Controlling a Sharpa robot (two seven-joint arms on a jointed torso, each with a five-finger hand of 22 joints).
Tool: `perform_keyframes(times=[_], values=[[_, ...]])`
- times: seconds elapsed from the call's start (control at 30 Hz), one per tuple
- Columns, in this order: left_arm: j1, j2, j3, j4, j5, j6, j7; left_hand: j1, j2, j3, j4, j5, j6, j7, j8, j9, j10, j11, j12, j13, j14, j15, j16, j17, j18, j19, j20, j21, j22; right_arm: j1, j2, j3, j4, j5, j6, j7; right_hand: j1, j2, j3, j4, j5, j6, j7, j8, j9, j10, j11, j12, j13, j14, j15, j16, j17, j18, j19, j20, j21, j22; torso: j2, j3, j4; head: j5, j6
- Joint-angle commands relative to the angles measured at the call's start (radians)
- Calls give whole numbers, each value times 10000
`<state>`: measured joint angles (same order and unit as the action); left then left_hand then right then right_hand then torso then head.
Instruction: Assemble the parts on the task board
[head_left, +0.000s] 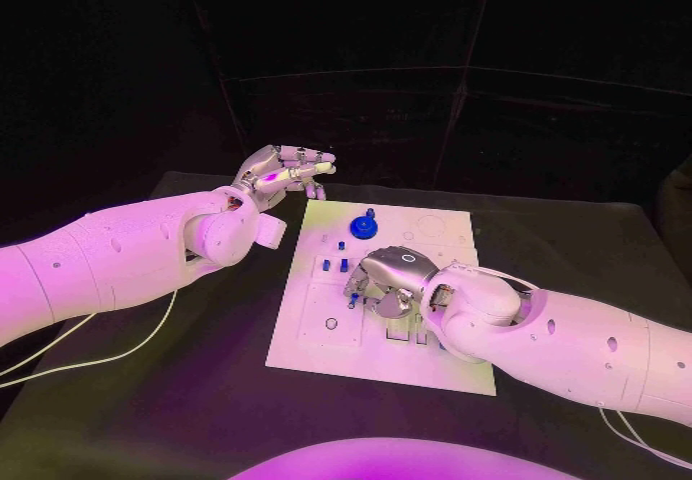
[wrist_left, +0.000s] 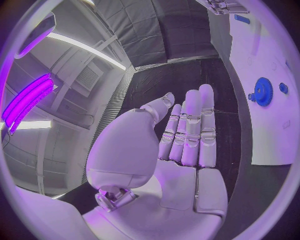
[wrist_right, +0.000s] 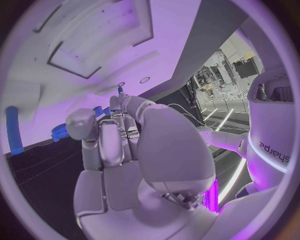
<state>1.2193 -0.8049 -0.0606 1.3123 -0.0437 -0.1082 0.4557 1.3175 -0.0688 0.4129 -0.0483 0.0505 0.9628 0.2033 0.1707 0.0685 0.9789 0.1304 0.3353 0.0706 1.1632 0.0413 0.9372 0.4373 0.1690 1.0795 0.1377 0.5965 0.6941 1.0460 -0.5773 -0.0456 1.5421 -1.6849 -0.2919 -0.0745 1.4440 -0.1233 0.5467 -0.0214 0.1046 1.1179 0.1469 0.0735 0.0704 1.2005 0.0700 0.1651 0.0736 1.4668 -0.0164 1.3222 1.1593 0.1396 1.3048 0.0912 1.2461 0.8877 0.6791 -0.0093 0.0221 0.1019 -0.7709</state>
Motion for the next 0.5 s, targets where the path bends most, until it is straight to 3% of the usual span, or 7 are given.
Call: perform_keyframes(times=[0.03,0.5], values=[[20,12,9,-4,45,48,53,26,-7,-36,-49,55,-68,-5,33,0,-69,2,43,-12,-52,8,-47,-15,132,-17,35,-46,-13,4,26,1,-16,-108,168,134,-99,12,-31,-21,-34,-1,32,-25,16,24,55,-63,-15,377,54,51,-3,-179,88,8,34,8,12,-1,-1,-31,9],[20,22,9,-51,45,43,35,24,-14,-39,-53,56,-75,-2,38,0,-77,5,49,-12,-53,9,-46,-19,132,-16,36,-47,-14,-34,96,-2,-66,-169,234,171,-107,18,-35,-26,-52,-1,30,-25,17,25,54,-65,-15,376,55,51,-6,-176,81,8,29,-5,-3,0,3,-19,-39]])
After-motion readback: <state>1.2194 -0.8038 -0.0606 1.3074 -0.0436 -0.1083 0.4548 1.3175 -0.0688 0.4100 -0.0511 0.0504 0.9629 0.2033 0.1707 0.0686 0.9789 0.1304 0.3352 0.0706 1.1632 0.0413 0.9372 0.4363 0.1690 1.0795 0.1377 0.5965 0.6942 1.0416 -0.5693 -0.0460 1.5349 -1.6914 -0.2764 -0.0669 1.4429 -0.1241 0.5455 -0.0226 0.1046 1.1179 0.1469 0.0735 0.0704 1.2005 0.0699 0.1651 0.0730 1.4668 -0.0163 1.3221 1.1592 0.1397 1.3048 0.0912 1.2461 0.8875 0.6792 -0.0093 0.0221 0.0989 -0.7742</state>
